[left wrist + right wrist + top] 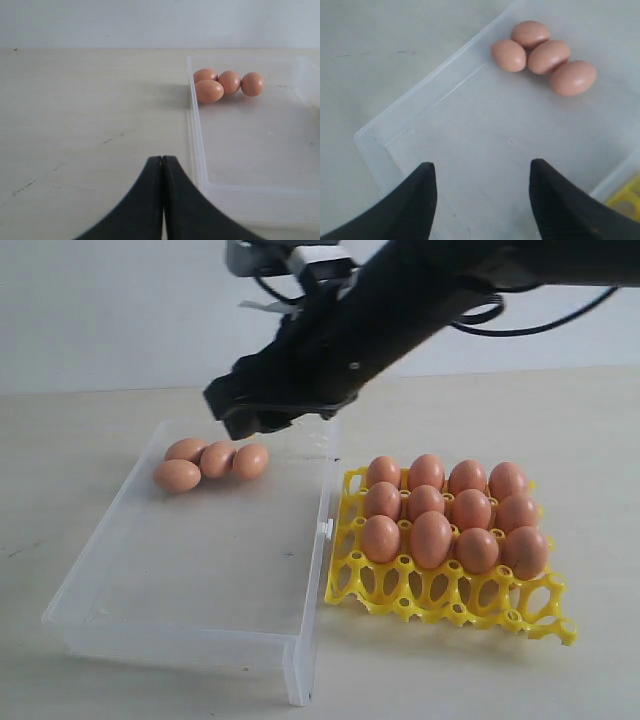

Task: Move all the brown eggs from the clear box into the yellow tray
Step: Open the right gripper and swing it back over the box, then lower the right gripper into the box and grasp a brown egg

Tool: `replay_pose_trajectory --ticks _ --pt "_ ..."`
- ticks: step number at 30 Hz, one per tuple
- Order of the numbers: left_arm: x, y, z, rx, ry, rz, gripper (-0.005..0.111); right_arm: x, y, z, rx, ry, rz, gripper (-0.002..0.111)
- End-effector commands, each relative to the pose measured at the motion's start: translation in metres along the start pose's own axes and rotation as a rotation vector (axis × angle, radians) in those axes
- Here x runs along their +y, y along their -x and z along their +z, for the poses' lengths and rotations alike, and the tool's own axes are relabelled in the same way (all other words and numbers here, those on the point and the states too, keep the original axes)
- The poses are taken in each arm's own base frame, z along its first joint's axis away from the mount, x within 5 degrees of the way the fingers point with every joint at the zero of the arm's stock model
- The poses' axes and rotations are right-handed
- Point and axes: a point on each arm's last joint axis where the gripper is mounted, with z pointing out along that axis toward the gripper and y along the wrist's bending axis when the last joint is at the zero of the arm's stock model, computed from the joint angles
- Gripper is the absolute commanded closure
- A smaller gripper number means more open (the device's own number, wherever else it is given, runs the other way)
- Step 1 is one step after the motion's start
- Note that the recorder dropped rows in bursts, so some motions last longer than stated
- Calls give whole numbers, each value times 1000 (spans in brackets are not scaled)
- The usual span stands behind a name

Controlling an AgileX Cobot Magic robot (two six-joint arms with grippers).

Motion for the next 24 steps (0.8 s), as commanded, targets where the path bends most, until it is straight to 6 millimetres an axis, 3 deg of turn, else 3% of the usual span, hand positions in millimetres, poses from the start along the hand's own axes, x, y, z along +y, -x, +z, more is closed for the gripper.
replay_pose_trajectory --ticks 1,6,10,14,18,24 --pt "0 2 -1 -14 0 0 107 0 21 54 48 17 -37 55" --pt "0 2 -1 -14 0 0 107 -10 42 117 99 42 11 55" --pt "0 2 -1 -14 0 0 107 -20 57 155 75 36 69 55" --pt "0 2 -1 -14 0 0 107 -28 68 174 37 16 61 55" --pt "0 2 -1 -14 0 0 107 -31 66 184 104 16 -187 55" --pt "0 2 -1 -14 0 0 107 -36 64 197 72 -5 -357 55"
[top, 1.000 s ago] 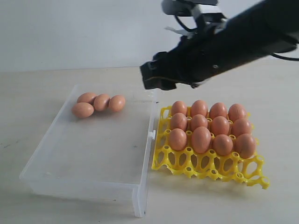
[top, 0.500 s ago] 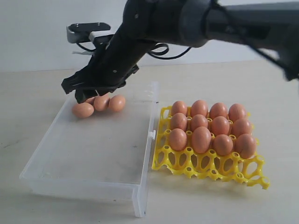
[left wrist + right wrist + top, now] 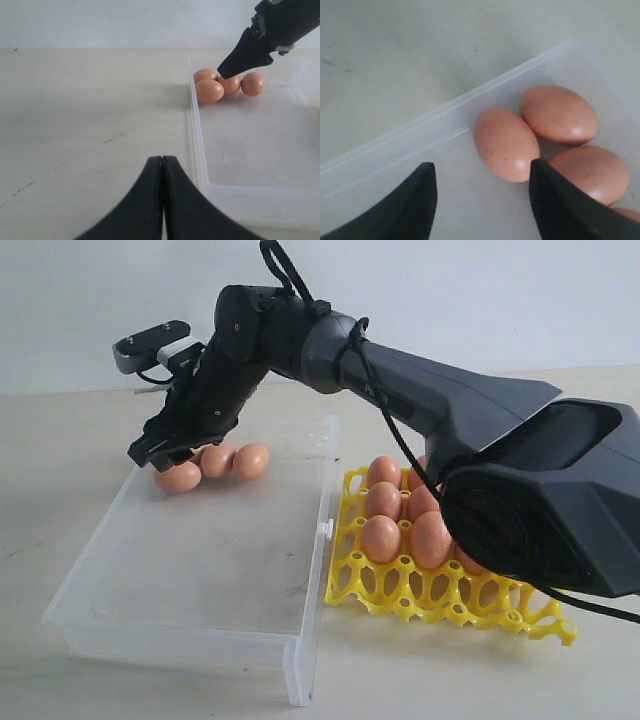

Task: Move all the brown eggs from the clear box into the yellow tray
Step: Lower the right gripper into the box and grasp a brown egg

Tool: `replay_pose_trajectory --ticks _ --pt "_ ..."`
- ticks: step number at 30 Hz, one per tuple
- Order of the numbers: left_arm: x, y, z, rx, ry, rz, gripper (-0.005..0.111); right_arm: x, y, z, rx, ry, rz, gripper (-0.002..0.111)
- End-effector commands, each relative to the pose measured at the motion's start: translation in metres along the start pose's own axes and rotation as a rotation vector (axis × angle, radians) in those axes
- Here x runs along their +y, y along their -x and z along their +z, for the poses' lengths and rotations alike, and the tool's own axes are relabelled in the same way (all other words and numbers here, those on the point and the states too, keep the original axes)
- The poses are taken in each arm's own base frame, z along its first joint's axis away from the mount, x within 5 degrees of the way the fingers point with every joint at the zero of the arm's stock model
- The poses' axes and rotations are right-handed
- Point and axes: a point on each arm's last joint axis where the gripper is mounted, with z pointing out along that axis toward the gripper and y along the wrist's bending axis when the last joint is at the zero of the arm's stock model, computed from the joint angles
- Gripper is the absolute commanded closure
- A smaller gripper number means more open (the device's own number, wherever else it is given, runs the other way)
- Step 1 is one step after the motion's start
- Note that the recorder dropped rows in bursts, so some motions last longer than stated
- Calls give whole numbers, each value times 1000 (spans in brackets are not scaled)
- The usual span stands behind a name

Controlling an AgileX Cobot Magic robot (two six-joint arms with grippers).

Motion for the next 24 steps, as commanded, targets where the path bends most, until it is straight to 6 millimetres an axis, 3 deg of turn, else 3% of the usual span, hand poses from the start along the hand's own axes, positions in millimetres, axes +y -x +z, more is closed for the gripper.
replay_pose_trajectory --ticks 1,10,24 --pt "0 2 -1 -14 0 0 107 -6 2 4 -41 -39 -144 55" --pt "0 2 -1 -14 0 0 107 -12 -1 22 -92 -73 -219 55" --pt "0 2 -1 -14 0 0 107 -14 -16 56 -121 -42 -149 52"
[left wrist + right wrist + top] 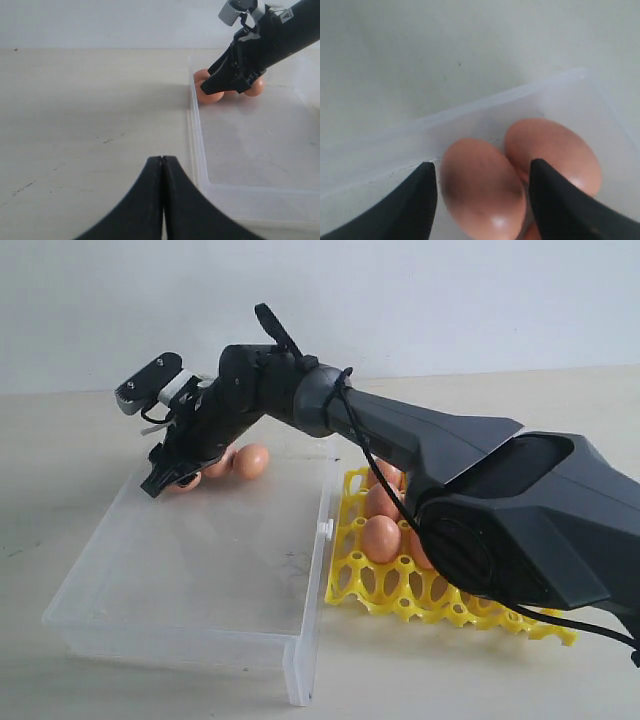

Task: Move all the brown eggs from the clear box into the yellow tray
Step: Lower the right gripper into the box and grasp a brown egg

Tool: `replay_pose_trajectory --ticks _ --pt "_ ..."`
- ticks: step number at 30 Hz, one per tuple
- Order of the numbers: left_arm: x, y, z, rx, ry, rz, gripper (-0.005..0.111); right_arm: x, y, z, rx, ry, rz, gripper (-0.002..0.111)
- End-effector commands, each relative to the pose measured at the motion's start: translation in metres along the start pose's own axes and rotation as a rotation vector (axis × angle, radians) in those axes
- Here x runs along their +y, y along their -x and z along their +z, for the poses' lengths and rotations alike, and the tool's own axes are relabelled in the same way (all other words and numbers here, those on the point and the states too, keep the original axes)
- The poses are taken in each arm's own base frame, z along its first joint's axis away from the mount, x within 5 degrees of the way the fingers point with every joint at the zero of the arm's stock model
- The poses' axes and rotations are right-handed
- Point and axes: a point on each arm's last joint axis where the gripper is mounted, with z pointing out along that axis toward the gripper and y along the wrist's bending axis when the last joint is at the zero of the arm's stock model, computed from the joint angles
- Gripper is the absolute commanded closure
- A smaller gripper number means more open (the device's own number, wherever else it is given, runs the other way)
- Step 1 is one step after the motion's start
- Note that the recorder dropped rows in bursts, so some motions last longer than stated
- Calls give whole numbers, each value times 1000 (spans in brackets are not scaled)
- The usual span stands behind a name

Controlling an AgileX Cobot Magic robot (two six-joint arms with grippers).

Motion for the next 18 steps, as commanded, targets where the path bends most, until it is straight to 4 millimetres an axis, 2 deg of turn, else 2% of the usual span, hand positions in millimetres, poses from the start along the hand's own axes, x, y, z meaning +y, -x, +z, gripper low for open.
replay_pose_trajectory --ticks 1,5,9,10,11,12,13,14,18 --pt "0 2 -1 -14 0 0 107 -1 -5 9 -22 11 33 50" --pt "0 2 -1 -14 0 0 107 -1 -10 15 -12 11 34 46" --pt "0 2 -1 -14 0 0 107 -1 -16 22 -7 10 48 46" --pt "0 2 -1 -14 0 0 107 -1 -19 26 -3 12 59 49" --pt "0 2 -1 -14 0 0 107 0 -21 28 -2 18 68 53" --pt "0 2 -1 -14 0 0 107 1 -21 29 -4 26 82 71" --pt "0 2 -1 -14 0 0 107 1 -21 29 -5 28 84 83" --pt "0 2 -1 -14 0 0 107 1 -20 27 -10 34 91 108" --pt "0 2 -1 -14 0 0 107 2 -9 13 -11 51 115 108"
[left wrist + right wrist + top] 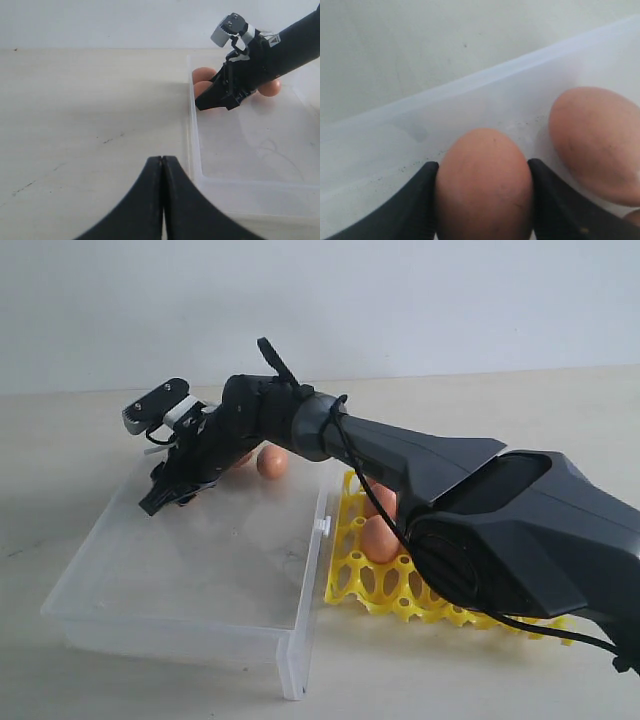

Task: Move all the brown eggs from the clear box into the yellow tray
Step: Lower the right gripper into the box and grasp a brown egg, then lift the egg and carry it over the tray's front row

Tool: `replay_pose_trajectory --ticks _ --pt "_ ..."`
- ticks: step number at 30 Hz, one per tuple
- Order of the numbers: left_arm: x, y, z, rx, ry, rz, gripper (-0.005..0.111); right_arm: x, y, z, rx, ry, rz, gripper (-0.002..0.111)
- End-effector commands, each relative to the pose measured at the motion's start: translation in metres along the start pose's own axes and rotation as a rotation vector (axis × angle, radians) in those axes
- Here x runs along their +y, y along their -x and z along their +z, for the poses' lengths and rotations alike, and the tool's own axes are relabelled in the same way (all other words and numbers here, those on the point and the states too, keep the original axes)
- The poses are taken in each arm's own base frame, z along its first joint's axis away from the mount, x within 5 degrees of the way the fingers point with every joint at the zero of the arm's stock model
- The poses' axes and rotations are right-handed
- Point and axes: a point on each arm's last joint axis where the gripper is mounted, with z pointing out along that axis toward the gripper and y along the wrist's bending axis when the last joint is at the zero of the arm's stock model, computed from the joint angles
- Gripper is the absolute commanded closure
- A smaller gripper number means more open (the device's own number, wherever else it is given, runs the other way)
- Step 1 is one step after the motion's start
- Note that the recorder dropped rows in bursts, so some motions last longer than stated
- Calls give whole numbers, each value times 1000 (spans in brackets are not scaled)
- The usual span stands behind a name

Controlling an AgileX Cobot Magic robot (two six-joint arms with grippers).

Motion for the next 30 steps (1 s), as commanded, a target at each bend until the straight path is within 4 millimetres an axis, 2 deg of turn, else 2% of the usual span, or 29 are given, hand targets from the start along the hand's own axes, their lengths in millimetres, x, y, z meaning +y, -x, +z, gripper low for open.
replay_pose_trajectory --ticks 1,5,10,16,19,21,23,25,30 --pt "0 2 -1 -14 0 0 107 1 14 -19 2 24 37 108" --pt "0 2 -1 -14 0 0 107 6 41 -51 -51 22 115 108" --pt "0 2 -1 -14 0 0 107 24 68 -84 -87 38 90 108" --pt "0 2 -1 -14 0 0 107 35 87 -107 -131 26 133 108" --pt "0 2 -1 -14 0 0 107 30 78 -99 -115 -19 170 108" --pt "0 2 -1 -14 0 0 107 29 57 -80 -56 -34 200 108" --pt "0 2 -1 -14 0 0 107 29 46 -74 -37 -43 209 108" --pt "0 2 -1 -14 0 0 107 31 37 -71 -47 -60 219 108" --pt "0 2 -1 -14 0 0 107 33 24 -79 -162 -132 273 108"
